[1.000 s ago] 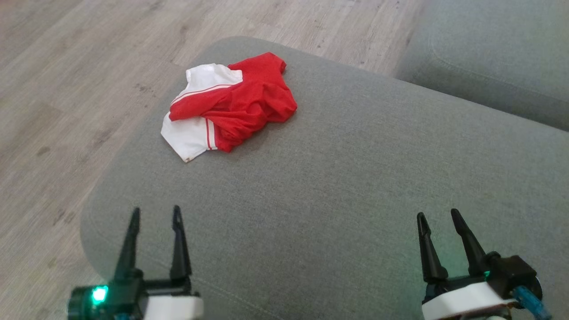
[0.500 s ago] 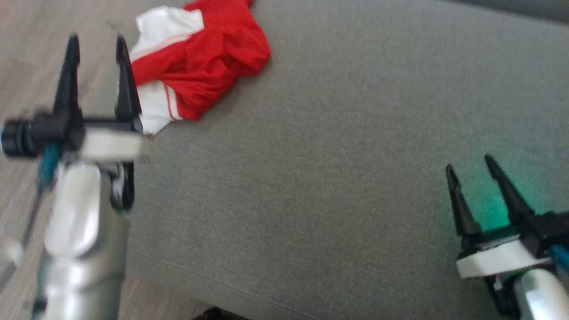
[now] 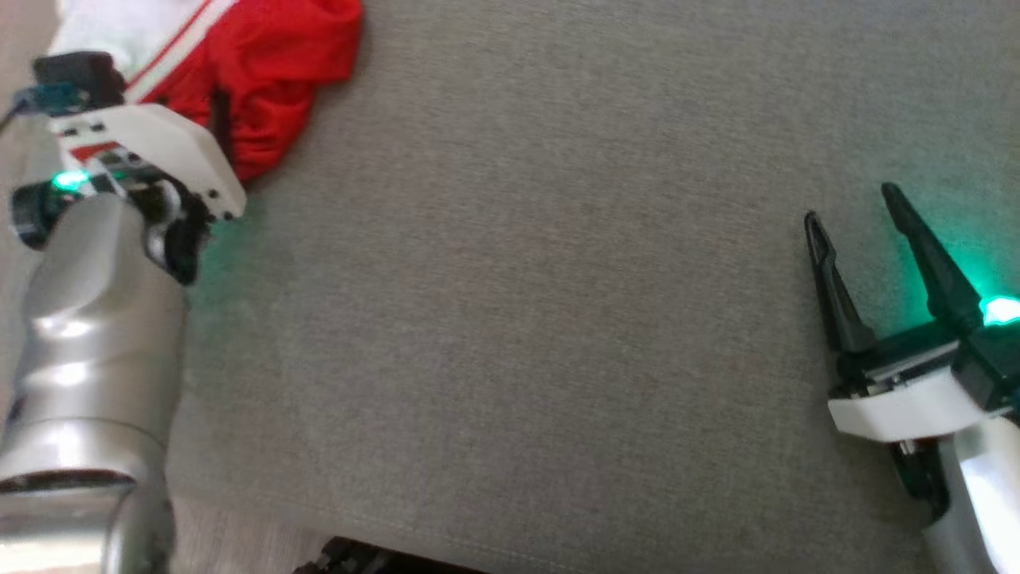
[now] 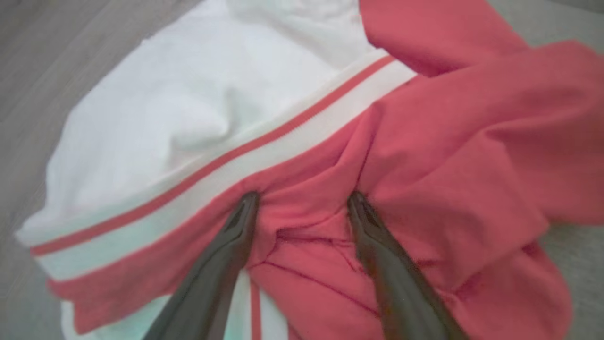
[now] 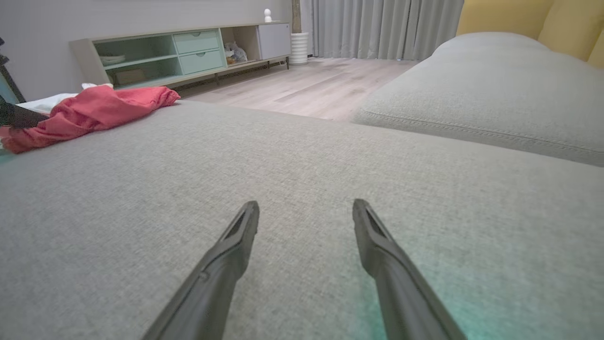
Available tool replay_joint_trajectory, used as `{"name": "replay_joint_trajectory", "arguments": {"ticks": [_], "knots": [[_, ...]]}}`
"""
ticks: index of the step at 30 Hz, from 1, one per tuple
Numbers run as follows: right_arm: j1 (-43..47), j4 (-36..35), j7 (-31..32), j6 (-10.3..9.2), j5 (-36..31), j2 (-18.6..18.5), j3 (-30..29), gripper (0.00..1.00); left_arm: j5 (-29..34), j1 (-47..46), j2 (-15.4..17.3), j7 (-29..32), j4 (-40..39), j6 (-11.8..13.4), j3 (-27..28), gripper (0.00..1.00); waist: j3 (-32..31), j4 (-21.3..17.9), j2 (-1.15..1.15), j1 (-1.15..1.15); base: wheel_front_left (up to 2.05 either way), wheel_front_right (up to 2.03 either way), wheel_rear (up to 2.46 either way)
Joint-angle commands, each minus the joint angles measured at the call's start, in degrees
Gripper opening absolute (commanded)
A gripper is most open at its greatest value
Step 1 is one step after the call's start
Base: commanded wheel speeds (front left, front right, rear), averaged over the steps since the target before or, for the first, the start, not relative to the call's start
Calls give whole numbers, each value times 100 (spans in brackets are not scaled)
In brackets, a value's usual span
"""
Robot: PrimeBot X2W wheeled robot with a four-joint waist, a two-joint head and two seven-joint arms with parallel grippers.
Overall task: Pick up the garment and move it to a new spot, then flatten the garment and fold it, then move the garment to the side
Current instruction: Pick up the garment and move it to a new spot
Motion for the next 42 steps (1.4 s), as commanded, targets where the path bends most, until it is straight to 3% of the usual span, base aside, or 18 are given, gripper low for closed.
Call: {"name": "replay_joint_trajectory", "arguments": {"ticks": [1,2,10,12,17,23,31,37,42], "knots": [[-66,93,-3,37,-59,-114,54,100,-51,-176,395,120,122,-39,67,46,217,-232,0,0,0,0,0],[-87,96,-3,37,-62,-110,42,100,-69,-193,417,99,204,-48,25,0,228,-250,0,0,0,0,0],[-93,202,-3,37,-17,5,39,100,-176,-341,625,-834,96,-65,-520,0,-30,-322,0,0,0,0,0],[-49,252,-3,37,15,136,89,100,-294,-462,756,-1285,-200,-65,-920,0,-357,-389,0,0,0,0,0],[48,327,-3,37,81,425,178,100,-419,-674,1052,-1736,-710,-66,-1568,0,-1037,-652,0,0,0,0,0],[278,383,-3,37,146,776,165,100,-674,-900,1217,-1854,-1653,-66,-2249,0,-1790,-1133,0,0,0,0,0],[514,326,-3,37,194,1035,333,100,-1072,-819,1437,-1267,-3239,-67,-2944,0,-2252,-2060,0,0,0,0,0],[498,249,-3,37,226,1141,409,100,-1000,-196,1221,-1122,-4022,-8,-3385,0,-2076,-2732,0,0,0,0,0],[385,199,-3,37,256,1246,433,100,-722,803,638,-1429,-3891,55,-4256,0,-1636,-3135,0,0,0,0,0]]}}
